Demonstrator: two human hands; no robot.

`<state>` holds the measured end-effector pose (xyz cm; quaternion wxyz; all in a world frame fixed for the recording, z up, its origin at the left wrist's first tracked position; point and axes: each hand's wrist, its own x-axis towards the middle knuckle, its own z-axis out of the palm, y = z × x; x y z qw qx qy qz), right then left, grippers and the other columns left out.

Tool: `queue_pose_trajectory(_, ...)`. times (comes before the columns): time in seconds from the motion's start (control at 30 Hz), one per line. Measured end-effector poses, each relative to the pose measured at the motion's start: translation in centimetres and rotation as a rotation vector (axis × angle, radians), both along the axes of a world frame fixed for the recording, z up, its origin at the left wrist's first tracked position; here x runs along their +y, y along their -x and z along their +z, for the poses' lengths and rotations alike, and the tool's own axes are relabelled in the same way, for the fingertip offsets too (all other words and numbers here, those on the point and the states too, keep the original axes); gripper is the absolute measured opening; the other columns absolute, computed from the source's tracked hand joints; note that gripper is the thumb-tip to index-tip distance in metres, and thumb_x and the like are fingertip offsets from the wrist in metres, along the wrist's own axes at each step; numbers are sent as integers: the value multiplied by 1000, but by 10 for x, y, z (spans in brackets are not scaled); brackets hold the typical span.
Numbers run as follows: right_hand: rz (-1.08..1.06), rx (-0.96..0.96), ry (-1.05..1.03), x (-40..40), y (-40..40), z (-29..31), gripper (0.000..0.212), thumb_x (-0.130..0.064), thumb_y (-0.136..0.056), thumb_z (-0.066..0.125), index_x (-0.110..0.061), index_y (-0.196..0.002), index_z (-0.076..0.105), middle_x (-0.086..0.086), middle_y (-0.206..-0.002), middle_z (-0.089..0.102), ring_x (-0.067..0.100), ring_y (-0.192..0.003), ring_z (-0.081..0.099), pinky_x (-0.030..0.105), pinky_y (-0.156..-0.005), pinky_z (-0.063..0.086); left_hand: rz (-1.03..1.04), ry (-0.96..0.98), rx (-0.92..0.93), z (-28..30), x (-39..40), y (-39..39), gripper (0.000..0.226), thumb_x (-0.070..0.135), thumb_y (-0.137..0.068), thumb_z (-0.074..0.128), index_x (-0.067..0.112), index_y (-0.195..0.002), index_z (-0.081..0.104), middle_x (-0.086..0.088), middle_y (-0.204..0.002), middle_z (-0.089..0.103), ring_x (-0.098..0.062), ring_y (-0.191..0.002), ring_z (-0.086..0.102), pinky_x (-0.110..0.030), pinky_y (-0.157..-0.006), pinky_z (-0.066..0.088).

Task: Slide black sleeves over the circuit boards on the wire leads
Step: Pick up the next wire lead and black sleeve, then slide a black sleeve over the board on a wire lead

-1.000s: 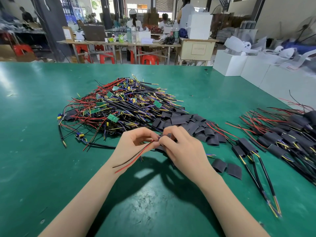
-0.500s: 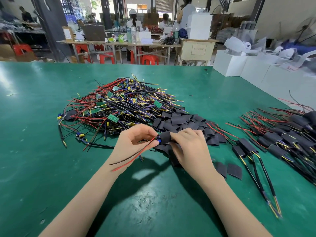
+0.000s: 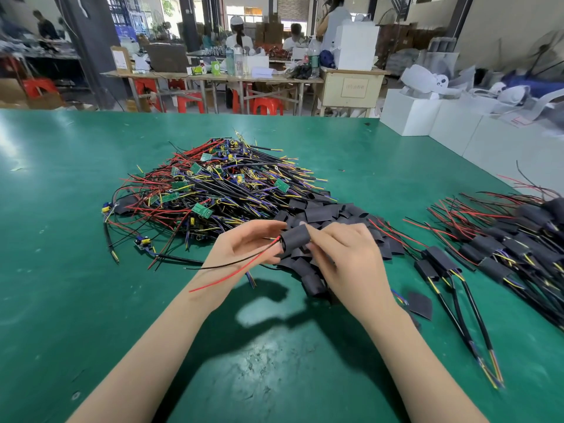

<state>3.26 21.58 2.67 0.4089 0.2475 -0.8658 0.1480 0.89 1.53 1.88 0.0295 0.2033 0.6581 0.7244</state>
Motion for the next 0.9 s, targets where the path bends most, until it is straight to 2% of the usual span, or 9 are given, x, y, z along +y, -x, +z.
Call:
queue_pose_trajectory(0.1, -137, 116, 34, 11, -6, 9, 28, -9, -90, 60, -13, -116, 69, 4, -70, 59, 26, -54, 53, 31, -45, 43, 33, 39, -1, -2, -1, -2, 25, 11, -82, 71, 22, -104, 74, -9, -104, 72, -15, -86, 68, -24, -73, 56)
queue_pose_trajectory(0.2, -390, 61, 195, 34, -9, 19, 26, -16, -87, 58, -16, -109, 73, 8, -68, 61, 32, -52, 56, 32, -44, 43, 23, 123, 22, -5, -4, -3, 20, 16, -86, 66, 20, -104, 74, -5, -100, 73, -14, -85, 67, -24, -72, 54)
queue_pose_trajectory(0.3, -750, -265, 320, 74, -9, 23, 18, -20, -84, 60, -14, -90, 76, 23, -72, 63, 44, -66, 61, 41, -59, 50, 20, 158, 17, -5, -5, -3, 17, 13, -89, 65, 19, -102, 74, -6, -97, 74, -13, -83, 67, -22, -71, 54)
queue_pose_trajectory(0.37, -909, -539, 318, 102, -11, 19, 15, -22, -80, 65, -15, -87, 76, 25, -82, 66, 44, -80, 63, 40, -68, 50, 24, 173, 20, -6, -4, -2, 17, 9, -91, 64, 20, -100, 74, -7, -95, 74, -13, -80, 67, -20, -69, 53)
queue_pose_trajectory(0.43, -933, -756, 294, 118, -15, 15, 15, -28, -77, 73, -20, -89, 76, 20, -92, 68, 40, -89, 63, 37, -73, 50, 22, 188, 24, -6, -3, -2, 20, 7, -91, 63, 22, -98, 75, -9, -93, 74, -12, -79, 67, -19, -68, 52)
queue_pose_trajectory(0.5, -925, -836, 297, 123, -15, 12, 18, -32, -72, 79, -23, -87, 76, 15, -95, 69, 36, -91, 64, 37, -75, 50, 14, 196, 26, -6, -2, -2, 21, 6, -91, 63, 23, -96, 75, -11, -94, 73, -12, -79, 67, -19, -68, 52)
queue_pose_trajectory(0.73, -900, -736, 351, 124, -7, 7, 18, -15, -75, 72, -26, -89, 75, 14, -99, 69, 35, -92, 64, 37, -78, 51, 19, 212, 6, -6, 0, -3, 16, 5, -90, 63, 14, -97, 74, -11, -91, 73, -15, -78, 66, -20, -67, 52)
queue_pose_trajectory(0.83, -759, -570, 383, 116, -5, 10, 15, -14, -75, 69, -21, -87, 73, 6, -86, 72, 30, -87, 64, 35, -76, 49, 26, 224, 7, -6, 0, -3, 14, 8, -89, 66, 15, -96, 75, -13, -91, 72, -15, -78, 66, -20, -68, 51)
queue_pose_trajectory(0.9, -679, -490, 312, 107, 0, 7, 19, -15, -75, 72, -19, -94, 73, 6, -90, 70, 30, -91, 63, 36, -76, 48, 23, 241, 12, -6, 0, -4, 10, 13, -86, 70, 17, -95, 75, -13, -90, 72, -14, -77, 66, -21, -68, 51)
